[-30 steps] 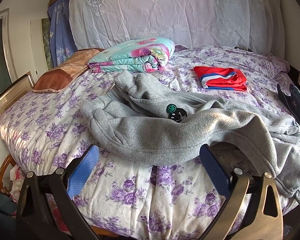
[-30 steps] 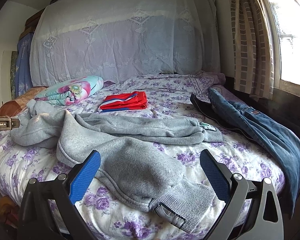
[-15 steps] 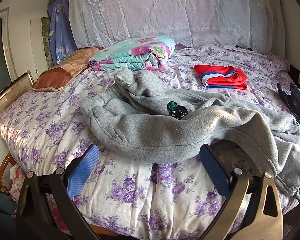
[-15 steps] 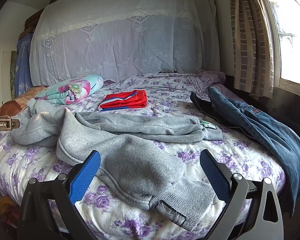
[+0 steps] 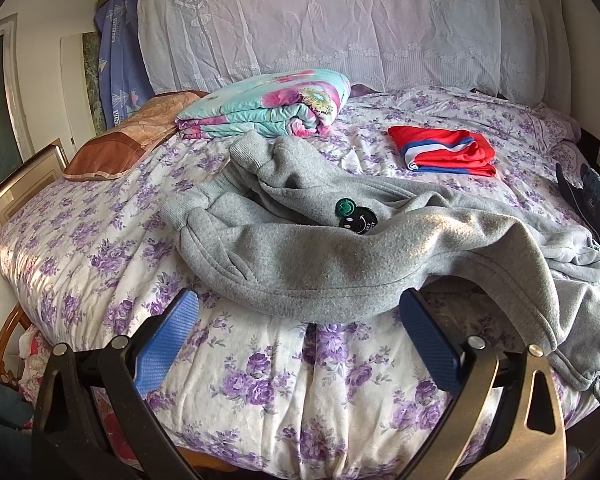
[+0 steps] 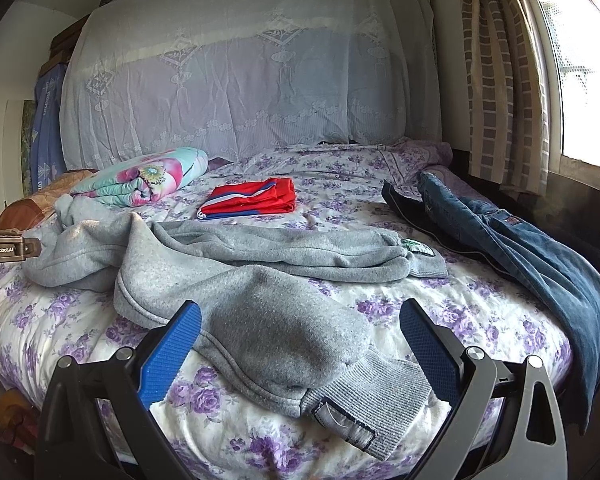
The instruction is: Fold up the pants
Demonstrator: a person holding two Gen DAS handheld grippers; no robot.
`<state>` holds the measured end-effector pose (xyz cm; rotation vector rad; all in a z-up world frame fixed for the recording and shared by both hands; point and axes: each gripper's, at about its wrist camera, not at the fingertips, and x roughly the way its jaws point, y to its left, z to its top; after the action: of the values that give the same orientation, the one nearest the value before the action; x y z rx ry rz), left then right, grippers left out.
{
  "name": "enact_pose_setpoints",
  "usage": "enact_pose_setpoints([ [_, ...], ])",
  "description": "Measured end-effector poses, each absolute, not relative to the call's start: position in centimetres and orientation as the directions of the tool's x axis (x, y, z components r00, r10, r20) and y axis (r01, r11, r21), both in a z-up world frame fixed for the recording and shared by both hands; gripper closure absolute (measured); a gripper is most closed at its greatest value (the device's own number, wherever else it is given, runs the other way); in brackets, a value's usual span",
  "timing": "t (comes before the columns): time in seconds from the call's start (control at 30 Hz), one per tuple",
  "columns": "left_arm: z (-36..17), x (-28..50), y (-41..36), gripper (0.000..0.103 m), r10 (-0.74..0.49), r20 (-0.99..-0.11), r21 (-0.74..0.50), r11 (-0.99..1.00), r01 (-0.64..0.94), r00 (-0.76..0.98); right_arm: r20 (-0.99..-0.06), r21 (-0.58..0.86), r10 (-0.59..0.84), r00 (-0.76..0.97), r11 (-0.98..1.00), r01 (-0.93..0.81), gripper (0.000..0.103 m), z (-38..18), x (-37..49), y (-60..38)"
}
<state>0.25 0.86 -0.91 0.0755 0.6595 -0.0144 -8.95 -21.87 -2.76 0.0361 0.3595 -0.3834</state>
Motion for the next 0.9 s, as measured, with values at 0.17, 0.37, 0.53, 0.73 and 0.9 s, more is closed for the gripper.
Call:
enact_pose_setpoints([
  [0.17,-1.00,0.08,1.01,0.005,0.010,-0.607,0.063,0.997,0.035,0.795,-0.341,-0.032,-0.363,0.867,0.926,0.375,0.003,-2.75,-8.99,-21.85],
  [0.37,-0.61,0.00,1.09,0.005,0.015,-0.602,0.066,0.997,0.031,0.798,-0.342,-0.032,-0.360,0.868,0.927,0.373,0.003,-2.63,-9.04,-21.84],
  [0.53,-0.38,-0.05,1.06,0.005,0.017,-0.607,0.069,0.997,0.032,0.795,-0.344,-0.024,-0.359,0.867,0.927,0.375,0.003,-2.56,-9.16,-21.95],
  [0.73,-0.38,-0.01,1.06,0.005,0.015,-0.609,0.068,0.997,0.033,0.793,-0.346,-0.021,-0.359,0.867,0.927,0.375,0.003,-2.43,-9.22,-22.18],
  [0.9,-0.37,0.04,1.06,0.005,0.015,-0.610,0.068,0.997,0.033,0.792,-0.347,-0.022,-0.358,0.867,0.927,0.374,0.003,-2.47,-9.20,-22.17],
])
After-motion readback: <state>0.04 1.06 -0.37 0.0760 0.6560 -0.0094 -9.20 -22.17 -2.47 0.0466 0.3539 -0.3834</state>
